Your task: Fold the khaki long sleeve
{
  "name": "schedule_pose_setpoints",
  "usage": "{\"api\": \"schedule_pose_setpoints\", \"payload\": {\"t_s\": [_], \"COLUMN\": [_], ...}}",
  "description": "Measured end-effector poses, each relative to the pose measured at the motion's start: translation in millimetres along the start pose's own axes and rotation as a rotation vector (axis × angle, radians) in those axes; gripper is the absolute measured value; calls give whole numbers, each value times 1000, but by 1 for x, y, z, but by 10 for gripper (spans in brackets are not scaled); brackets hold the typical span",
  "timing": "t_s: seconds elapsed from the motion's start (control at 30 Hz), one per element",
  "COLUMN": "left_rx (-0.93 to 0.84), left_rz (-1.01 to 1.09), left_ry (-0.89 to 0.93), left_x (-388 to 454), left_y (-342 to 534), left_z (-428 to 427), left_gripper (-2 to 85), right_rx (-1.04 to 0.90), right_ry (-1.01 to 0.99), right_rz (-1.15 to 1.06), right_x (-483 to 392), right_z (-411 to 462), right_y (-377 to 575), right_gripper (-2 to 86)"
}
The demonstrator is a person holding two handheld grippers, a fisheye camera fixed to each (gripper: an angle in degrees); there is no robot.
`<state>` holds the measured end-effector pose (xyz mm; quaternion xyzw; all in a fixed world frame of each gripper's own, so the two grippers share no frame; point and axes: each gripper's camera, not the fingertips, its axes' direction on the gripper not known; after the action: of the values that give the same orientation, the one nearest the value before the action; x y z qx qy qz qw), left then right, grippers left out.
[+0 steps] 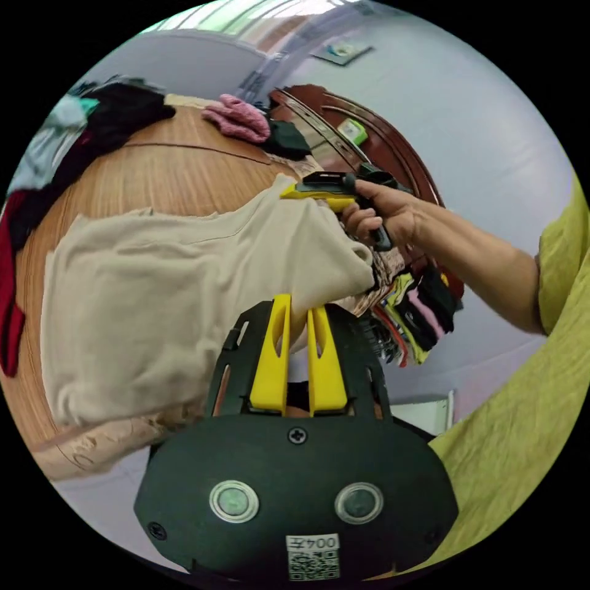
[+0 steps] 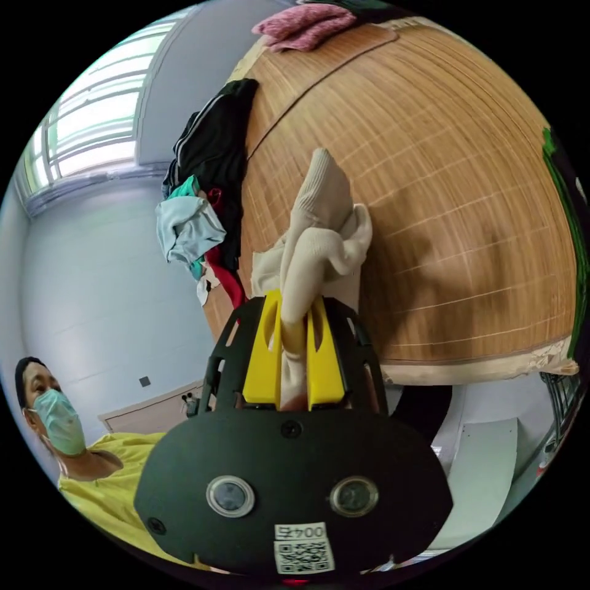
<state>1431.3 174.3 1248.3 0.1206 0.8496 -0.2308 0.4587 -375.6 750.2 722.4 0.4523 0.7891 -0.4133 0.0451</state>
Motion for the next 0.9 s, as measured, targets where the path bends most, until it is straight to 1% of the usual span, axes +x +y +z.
{"api": "schedule_pose_setpoints", "payload": {"t_s": [0.07,0.23,0.37,0.63,0.9], "left_rx": [20,124,167,268,331], "left_rz": [-90,-305,-386,-634,-778], "left_ry": [35,125,149,278,388], "left_x": [-32,-123,-174,-282,-359], "left_y": [11,51,77,133,164], "left_z": [-16,-57,-76,-94,-91], "left_gripper": [-2,-2,-1,-2,2], "right_rx": [31,98,124,156,177], "right_ry": [22,29,41,40,80], "right_rz": [-13,-12,-5,82,121], "right_x": [-37,-91,-125,-146,-148], "right_z": [39,126,204,332,430], "right_y": [2,4,3,-7,-20], "right_gripper": [67,67,66,66,67]}}
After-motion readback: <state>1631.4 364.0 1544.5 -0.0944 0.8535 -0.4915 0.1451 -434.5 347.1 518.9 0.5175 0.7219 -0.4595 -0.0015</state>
